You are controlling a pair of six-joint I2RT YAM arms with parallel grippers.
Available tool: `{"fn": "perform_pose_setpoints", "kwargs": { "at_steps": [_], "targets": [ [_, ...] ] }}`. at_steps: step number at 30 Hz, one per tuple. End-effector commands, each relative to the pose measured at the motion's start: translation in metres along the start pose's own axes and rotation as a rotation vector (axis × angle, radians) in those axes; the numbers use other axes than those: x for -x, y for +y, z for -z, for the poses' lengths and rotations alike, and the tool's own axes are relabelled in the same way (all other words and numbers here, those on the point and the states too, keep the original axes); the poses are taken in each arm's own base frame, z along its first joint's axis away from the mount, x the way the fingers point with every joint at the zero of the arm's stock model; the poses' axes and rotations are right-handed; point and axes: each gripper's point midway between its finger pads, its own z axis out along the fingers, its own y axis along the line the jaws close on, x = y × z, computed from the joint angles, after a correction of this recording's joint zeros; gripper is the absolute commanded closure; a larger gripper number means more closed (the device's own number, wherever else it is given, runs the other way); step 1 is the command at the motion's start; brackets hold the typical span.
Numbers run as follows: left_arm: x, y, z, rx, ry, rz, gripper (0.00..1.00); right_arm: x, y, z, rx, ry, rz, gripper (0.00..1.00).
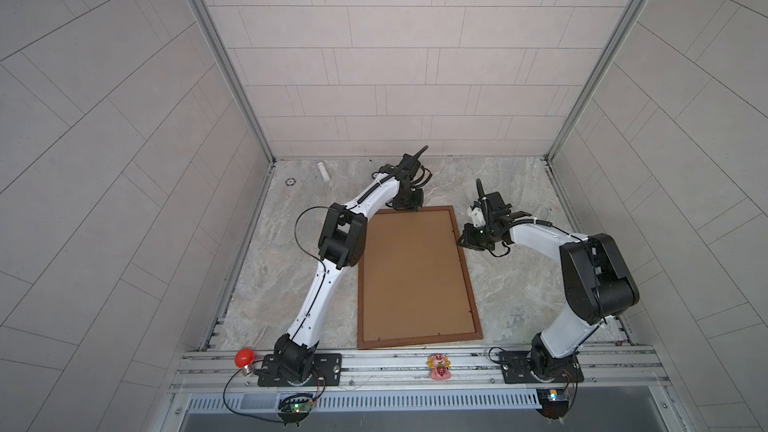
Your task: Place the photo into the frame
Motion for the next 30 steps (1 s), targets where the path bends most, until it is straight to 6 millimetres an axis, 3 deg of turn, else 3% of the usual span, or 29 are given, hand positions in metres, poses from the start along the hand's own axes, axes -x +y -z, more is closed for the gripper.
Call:
{"fn": "perform_pose_setpoints", "kwargs": {
  "at_steps": [1, 11, 30],
  "targets": [
    [-0.009, 0.006, -0.017, 0.018, 0.039, -0.005, 1.00, 0.002, 0.003, 0.005, 0.001, -0.004, 0.016, 0.83],
    [-0.023, 0.018, -0.021, 0.065, 0.089, 0.006, 1.00, 0.003, 0.004, 0.005, 0.003, -0.004, 0.018, 0.83],
    [-0.075, 0.050, -0.042, 0.141, 0.225, 0.029, 1.00, 0.003, 0.004, 0.004, 0.016, 0.000, 0.011, 0.83]
  ]
}}
